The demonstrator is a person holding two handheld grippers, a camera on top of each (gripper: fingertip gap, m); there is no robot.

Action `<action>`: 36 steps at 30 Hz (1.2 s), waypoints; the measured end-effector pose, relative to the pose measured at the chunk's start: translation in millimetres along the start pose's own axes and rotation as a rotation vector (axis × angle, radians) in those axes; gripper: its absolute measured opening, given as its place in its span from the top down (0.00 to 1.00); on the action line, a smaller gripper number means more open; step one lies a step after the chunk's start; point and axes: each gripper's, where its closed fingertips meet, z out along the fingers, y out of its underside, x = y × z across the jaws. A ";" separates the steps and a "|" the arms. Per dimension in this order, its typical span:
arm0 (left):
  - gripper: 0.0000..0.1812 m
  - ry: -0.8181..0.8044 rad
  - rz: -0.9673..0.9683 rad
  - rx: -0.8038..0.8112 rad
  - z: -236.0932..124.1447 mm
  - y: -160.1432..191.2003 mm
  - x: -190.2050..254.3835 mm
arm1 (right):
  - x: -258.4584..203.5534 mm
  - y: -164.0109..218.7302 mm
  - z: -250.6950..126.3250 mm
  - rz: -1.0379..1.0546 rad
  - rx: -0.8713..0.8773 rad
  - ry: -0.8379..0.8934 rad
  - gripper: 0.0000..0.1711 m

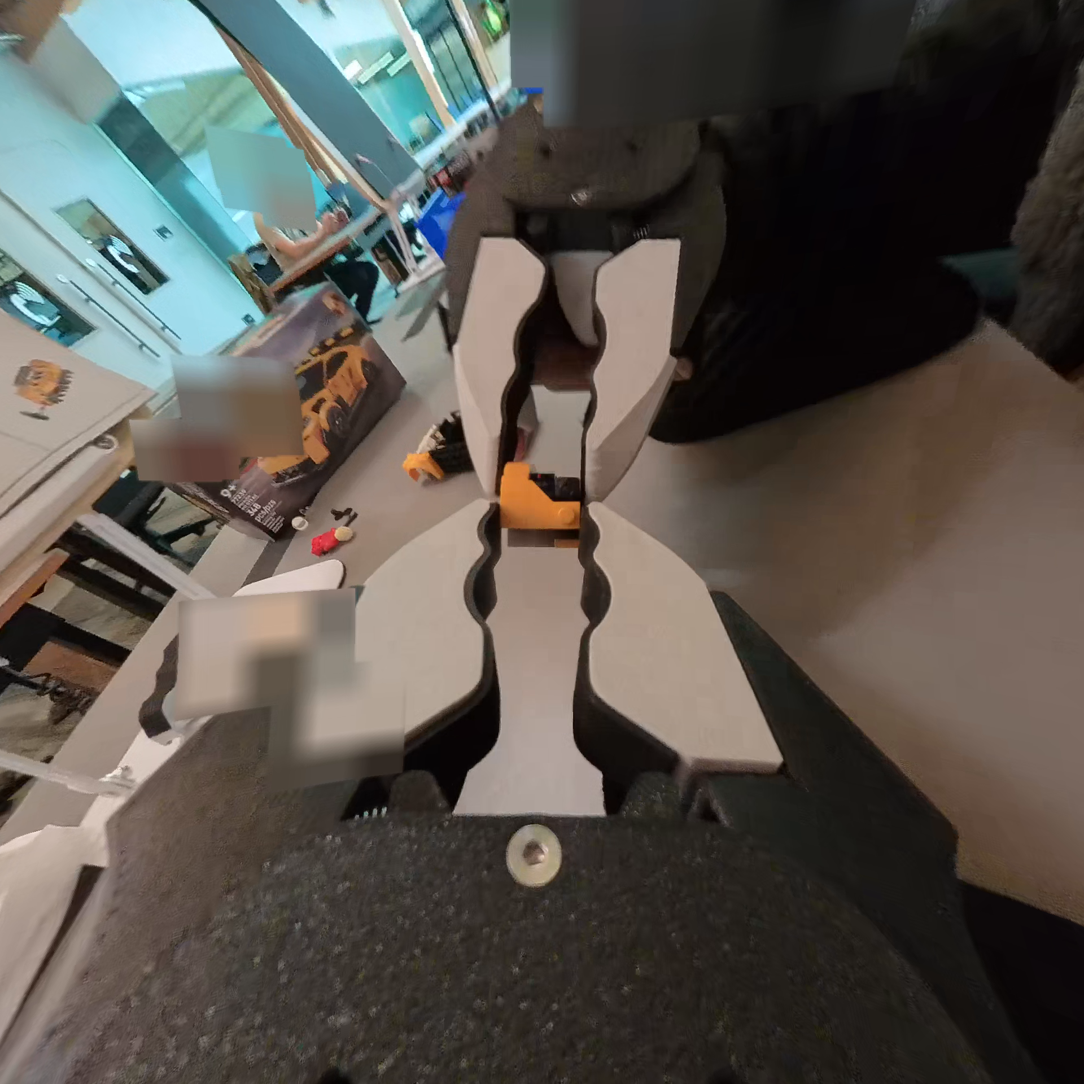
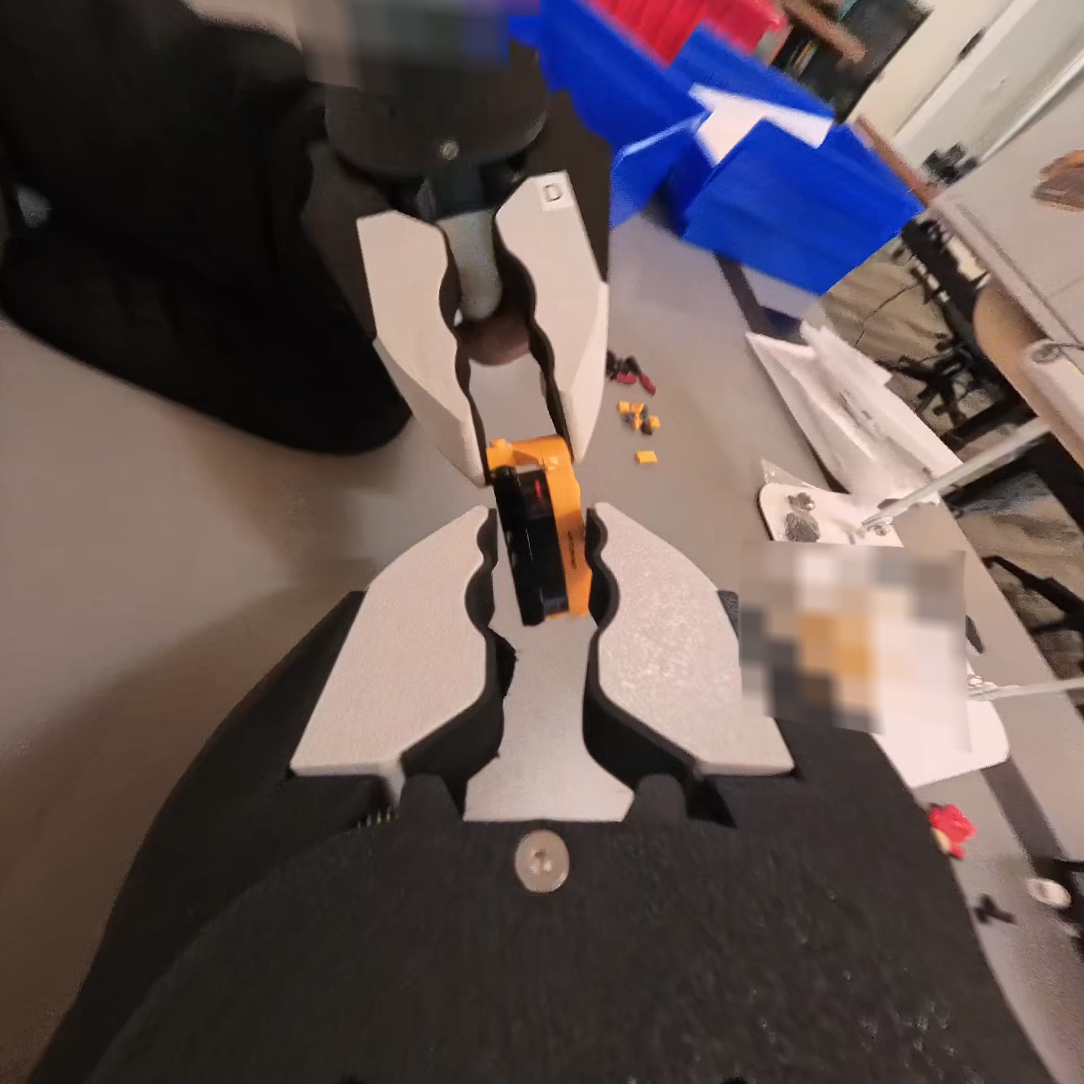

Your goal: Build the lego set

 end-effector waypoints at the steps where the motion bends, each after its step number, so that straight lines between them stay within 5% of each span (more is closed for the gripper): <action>1: 0.86 -0.015 -0.021 0.023 -2.0 -1.7 -4.2 | 2.9 -0.2 -2.4 0.042 0.045 -0.001 0.81; 9: 0.86 -0.006 -0.147 0.165 -10.6 -15.1 -13.4 | 9.6 -3.8 -8.4 0.228 0.240 -0.052 0.80; 36: 0.79 0.008 -0.117 -0.221 15.8 58.1 -2.1 | 10.3 54.7 18.8 0.018 -0.103 0.102 0.85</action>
